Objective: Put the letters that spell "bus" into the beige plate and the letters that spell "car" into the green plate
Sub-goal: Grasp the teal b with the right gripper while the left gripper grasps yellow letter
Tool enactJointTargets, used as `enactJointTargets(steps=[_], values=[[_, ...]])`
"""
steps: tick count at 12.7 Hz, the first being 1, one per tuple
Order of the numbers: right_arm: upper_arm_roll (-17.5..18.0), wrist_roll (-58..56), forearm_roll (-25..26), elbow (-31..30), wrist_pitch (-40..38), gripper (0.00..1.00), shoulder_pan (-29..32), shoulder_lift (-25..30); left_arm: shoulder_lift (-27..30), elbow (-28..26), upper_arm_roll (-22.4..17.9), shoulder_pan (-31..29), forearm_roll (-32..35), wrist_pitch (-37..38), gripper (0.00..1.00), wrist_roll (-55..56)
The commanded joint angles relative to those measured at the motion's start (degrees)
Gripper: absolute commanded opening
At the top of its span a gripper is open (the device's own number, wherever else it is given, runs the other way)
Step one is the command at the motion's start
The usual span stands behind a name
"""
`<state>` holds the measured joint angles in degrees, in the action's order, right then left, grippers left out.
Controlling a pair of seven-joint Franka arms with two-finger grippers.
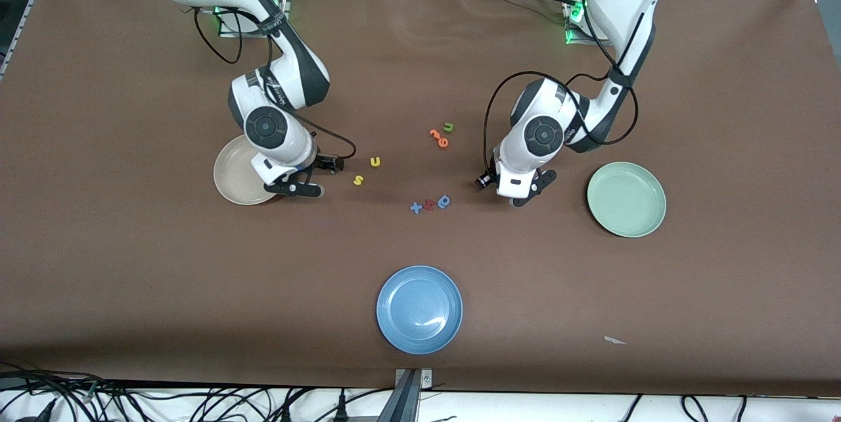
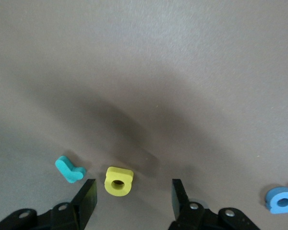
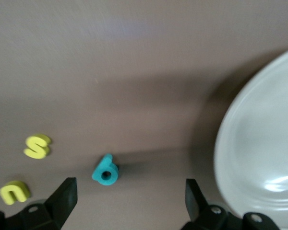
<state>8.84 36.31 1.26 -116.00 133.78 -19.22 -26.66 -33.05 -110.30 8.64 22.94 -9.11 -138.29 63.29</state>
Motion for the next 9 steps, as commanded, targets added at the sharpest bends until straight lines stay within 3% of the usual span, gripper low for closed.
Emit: enactJointTargets(steps=[1, 6, 9], values=[[1.62, 8.22, 1.02, -3.80, 3.15, 0.93, -1.42, 2.32, 0.71, -2.28, -0.64, 0.61, -0.38, -2.85, 0.69, 0.61], [0.48, 14.91, 0.67, -3.36, 4.47, 0.73, -1.87, 1.61, 0.36, -2.81, -0.64, 0.61, -0.47, -4.44, 0.63, 0.70], [0.30, 22.66, 0.93, -3.36, 7.45, 0.65, -1.96, -0.67, 0.09, -2.81, -0.64, 0.61, -0.47, -4.62, 0.59, 0.79]])
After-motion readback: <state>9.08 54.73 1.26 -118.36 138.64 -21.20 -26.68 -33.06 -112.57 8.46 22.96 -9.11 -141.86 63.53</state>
